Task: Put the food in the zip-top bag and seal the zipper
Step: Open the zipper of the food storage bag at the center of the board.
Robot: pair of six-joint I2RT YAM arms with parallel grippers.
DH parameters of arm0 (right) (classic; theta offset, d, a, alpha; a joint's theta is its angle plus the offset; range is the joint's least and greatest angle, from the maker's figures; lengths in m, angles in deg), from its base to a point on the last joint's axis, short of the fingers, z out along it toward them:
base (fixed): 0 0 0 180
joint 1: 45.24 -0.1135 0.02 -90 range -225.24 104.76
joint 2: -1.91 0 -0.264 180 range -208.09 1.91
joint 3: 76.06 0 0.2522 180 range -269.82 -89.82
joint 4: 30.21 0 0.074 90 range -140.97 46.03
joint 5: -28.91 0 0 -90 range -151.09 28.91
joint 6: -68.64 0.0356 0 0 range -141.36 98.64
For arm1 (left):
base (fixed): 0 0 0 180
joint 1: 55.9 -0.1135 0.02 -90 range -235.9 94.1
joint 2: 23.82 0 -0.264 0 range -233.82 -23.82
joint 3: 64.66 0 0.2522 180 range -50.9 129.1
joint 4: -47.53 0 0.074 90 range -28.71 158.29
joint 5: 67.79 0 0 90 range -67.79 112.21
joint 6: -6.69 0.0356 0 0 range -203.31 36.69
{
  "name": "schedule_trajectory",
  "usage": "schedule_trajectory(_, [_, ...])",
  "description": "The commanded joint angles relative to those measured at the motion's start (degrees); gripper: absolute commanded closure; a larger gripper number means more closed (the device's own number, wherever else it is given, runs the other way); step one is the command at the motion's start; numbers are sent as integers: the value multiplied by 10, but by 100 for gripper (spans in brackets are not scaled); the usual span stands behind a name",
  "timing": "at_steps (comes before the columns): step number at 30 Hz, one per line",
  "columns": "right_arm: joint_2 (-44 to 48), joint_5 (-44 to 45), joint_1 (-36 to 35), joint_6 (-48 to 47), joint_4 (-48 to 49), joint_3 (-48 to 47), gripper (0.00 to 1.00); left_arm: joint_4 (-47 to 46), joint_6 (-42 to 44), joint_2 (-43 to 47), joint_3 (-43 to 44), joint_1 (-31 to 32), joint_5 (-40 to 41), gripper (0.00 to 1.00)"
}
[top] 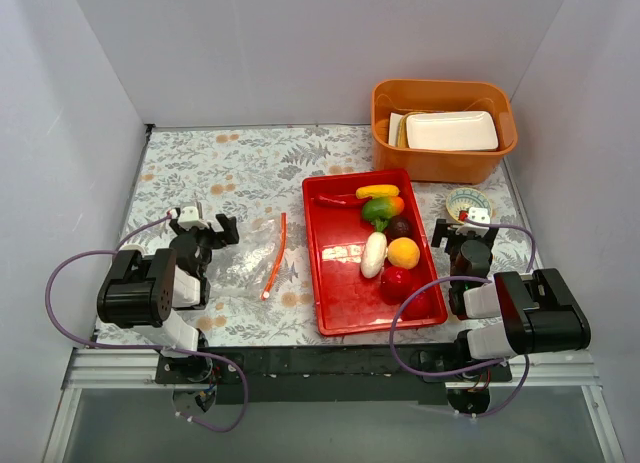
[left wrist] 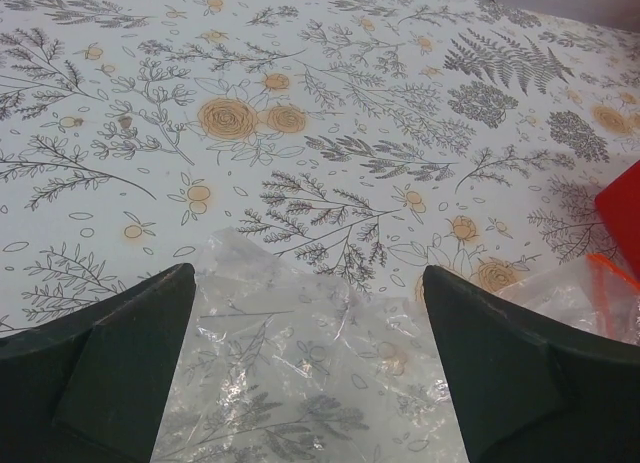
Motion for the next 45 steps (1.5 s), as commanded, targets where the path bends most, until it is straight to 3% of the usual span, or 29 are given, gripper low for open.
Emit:
schedule_trajectory(1, [19, -12, -1, -12, 36, 4, 2, -12, 12, 8, 0, 1, -14, 2])
schedule_trajectory(2, [50, -3, -12, -21, 29, 3, 2, -14, 12, 7, 0, 2, -13, 2])
schedule_trajectory(5, [125, 70, -27, 27, -193, -63, 2, -2, 9, 12, 1, 4, 34, 2])
schedule_trajectory(6, [138, 77, -26, 71, -330, -123, 2, -43, 19, 21, -12, 12, 45, 2])
schedule_trajectory(8, [163, 67, -26, 97, -458, -179, 2, -41, 30, 63, -43, 53, 104, 2])
schedule_trajectory(9, [169, 67, -26, 141, -564, -202, 2, 23, 16, 135, -41, 55, 141, 2])
schedule_trajectory(11, [188, 62, -28, 176, -639, -263, 2, 143, -12, 207, 18, 55, 196, 2])
schedule_trajectory(12, [196, 49, -28, 188, -671, -275, 2, 299, -15, 263, 48, 53, 189, 2])
schedule_trajectory(13, [204, 31, -27, 211, -710, -293, 2, 378, -26, 287, 78, 53, 188, 2])
schedule_trajectory(15, [230, -13, -28, 206, -720, -297, 2, 544, -84, 315, 155, 52, 185, 2])
schedule_trajectory(18, [259, -75, -28, 184, -756, -309, 2, 708, -136, 345, 232, 51, 170, 2])
schedule_trajectory(21, [280, -106, -28, 171, -801, -324, 2, 807, -178, 356, 282, 51, 158, 2])
schedule_trajectory(28, [266, -200, -28, 169, -880, -359, 2, 862, -125, 381, 321, 51, -49, 2])
schedule_trajectory(35, [236, -246, -27, 217, -908, -386, 3, 970, -118, 332, 391, 51, -123, 2])
schedule_trajectory(42, [231, -304, -27, 250, -914, -387, 10, 988, -142, 291, 384, 66, -138, 2])
schedule_trajectory(45, [231, -326, -28, 251, -925, -383, 12, 1005, -133, 273, 398, 135, -80, 2])
